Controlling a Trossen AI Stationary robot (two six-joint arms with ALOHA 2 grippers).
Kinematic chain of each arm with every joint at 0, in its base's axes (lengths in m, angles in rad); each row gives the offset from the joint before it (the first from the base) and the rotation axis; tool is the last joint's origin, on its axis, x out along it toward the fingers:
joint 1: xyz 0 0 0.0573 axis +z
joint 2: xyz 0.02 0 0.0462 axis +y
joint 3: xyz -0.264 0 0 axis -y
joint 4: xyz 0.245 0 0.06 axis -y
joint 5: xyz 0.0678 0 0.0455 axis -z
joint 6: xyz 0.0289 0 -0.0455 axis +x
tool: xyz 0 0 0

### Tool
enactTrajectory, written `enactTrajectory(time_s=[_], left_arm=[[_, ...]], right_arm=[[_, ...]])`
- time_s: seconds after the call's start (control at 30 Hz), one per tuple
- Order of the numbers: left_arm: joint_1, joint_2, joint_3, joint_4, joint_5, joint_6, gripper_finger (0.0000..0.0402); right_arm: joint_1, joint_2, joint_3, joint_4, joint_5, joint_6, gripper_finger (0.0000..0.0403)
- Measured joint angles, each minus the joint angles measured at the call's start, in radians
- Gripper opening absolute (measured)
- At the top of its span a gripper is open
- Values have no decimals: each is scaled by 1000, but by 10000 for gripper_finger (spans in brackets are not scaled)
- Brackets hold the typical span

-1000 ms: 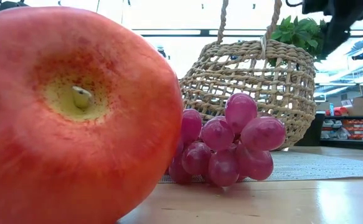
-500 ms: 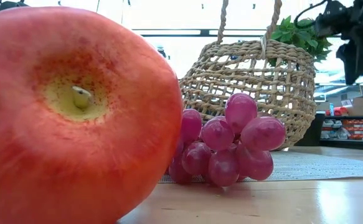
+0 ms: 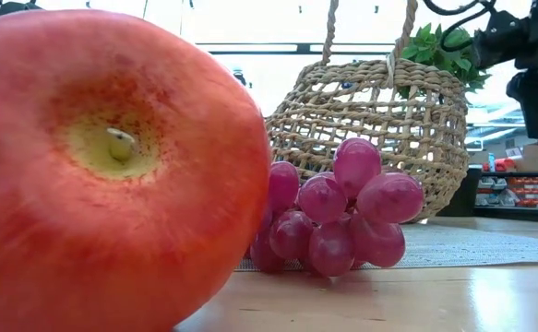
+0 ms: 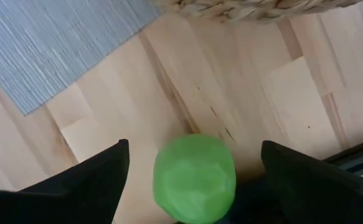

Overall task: Build produce basket
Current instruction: Put the green apple into the brown basket

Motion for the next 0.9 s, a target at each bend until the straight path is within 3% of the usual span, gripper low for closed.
enactTrajectory(time_s=[0.37,0.63,0.9], left_arm=[[0,0,0,0,0,0,48],[0,0,0,0,0,0,48],[0,0,0,0,0,0,48]], right_arm=[[38,256,3,-18,-98,-77,351],[17,333,13,-28,-111,-104,395],[17,448,14,-35,-126,-152,399]])
